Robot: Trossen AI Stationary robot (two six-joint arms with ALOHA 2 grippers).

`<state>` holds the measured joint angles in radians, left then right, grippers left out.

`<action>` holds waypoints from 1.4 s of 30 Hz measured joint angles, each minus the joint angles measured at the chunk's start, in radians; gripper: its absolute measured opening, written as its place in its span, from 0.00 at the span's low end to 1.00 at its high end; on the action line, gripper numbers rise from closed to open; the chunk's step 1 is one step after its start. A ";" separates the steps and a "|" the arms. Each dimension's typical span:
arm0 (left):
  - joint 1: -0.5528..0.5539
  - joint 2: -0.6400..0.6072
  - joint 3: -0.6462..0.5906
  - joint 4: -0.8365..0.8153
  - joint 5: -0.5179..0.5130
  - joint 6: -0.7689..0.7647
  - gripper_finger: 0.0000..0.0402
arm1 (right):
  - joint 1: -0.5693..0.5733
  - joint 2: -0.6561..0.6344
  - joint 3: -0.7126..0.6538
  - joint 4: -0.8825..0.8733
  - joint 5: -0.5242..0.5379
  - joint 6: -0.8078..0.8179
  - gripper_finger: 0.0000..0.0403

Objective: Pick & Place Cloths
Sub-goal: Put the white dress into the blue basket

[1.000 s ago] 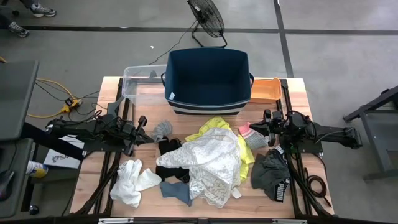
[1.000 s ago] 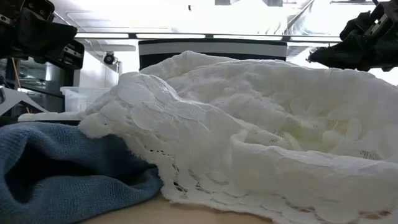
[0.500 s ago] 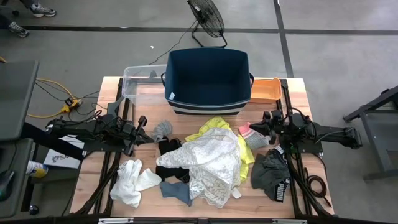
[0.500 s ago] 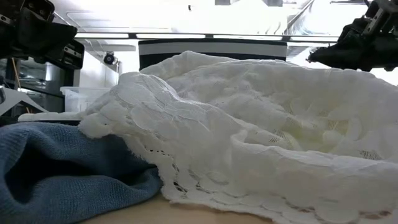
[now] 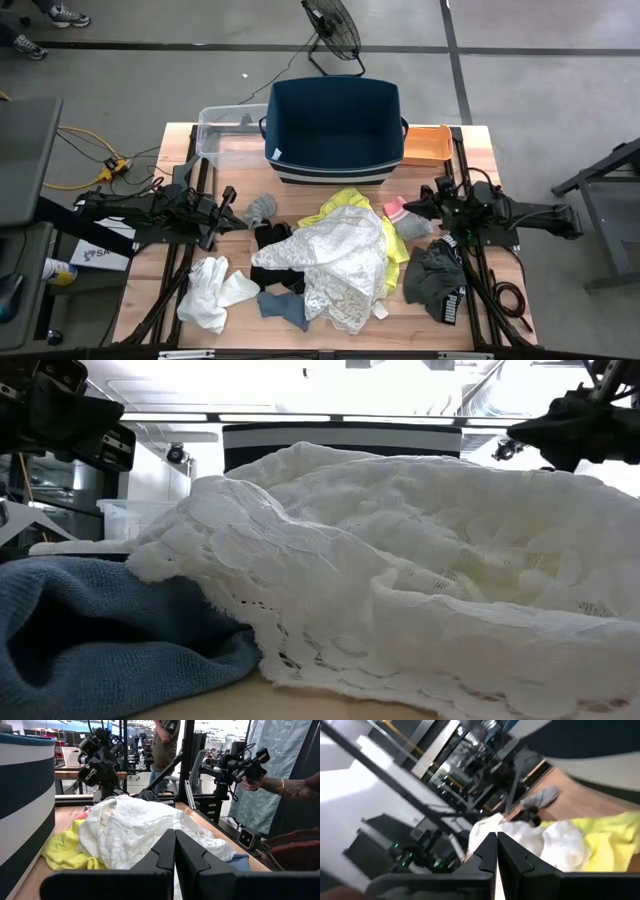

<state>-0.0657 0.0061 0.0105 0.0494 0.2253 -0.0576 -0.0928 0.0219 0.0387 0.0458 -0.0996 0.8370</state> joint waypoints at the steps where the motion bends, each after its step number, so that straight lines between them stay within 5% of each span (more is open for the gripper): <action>1: 0.000 0.000 0.000 0.000 0.000 0.000 0.00 | 0.001 0.007 0.006 -0.001 0.021 -0.003 0.01; 18: 0.000 0.000 0.000 0.000 0.000 0.000 0.00 | 0.023 0.507 0.383 -0.208 0.079 -0.120 0.01; 31: 0.000 0.000 0.000 0.000 0.000 0.000 0.00 | 0.288 0.899 0.755 -0.442 0.290 -0.163 0.01; 42: 0.000 0.000 0.000 0.000 0.000 0.000 0.00 | 0.414 1.104 0.849 -0.427 0.316 -0.335 0.01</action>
<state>-0.0658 0.0063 0.0105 0.0494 0.2253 -0.0574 0.3214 1.1262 0.8875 -0.3812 0.2167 0.5021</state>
